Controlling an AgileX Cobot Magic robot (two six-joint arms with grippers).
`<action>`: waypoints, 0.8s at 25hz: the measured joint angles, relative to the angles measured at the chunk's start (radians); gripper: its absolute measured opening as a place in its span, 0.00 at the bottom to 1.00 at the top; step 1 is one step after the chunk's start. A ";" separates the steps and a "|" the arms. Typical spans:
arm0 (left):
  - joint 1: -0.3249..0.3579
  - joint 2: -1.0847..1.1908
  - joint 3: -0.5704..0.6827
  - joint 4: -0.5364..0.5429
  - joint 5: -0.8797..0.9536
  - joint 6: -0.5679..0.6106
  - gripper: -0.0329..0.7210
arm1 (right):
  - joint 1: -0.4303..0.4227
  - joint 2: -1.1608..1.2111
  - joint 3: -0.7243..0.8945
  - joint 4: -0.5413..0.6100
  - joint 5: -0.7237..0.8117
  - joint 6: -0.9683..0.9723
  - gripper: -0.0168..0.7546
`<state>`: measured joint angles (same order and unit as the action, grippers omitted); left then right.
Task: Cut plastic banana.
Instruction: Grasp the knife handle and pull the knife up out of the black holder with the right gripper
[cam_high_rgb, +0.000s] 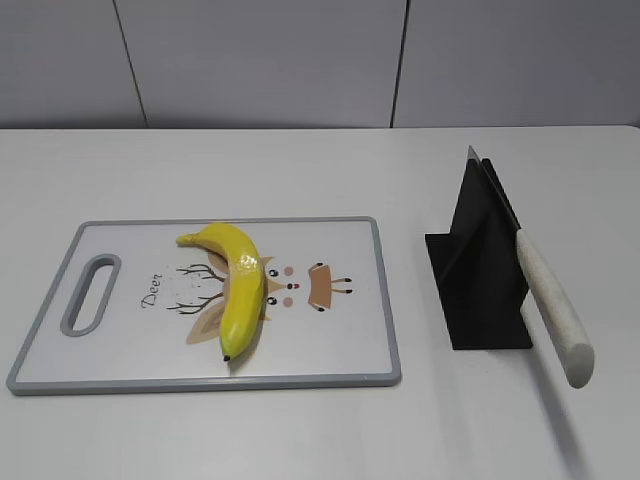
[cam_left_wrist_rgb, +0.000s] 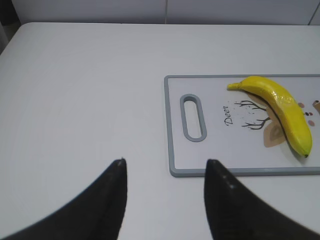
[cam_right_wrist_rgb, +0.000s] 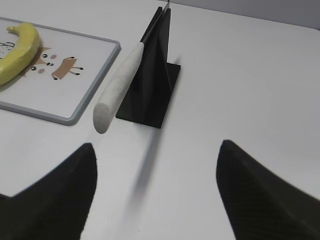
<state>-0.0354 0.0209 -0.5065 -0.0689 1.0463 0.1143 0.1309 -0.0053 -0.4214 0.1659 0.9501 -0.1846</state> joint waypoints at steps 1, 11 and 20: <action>0.000 0.000 0.000 0.000 0.000 0.000 0.68 | 0.000 0.000 0.000 0.000 0.000 0.000 0.75; 0.000 0.000 0.000 -0.005 0.000 0.000 0.68 | 0.000 0.000 0.000 0.000 0.000 0.000 0.75; 0.000 0.000 0.000 -0.007 0.000 0.000 0.68 | 0.000 0.000 0.000 0.000 0.000 0.000 0.75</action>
<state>-0.0354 0.0209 -0.5065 -0.0756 1.0463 0.1143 0.1309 -0.0053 -0.4214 0.1659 0.9501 -0.1846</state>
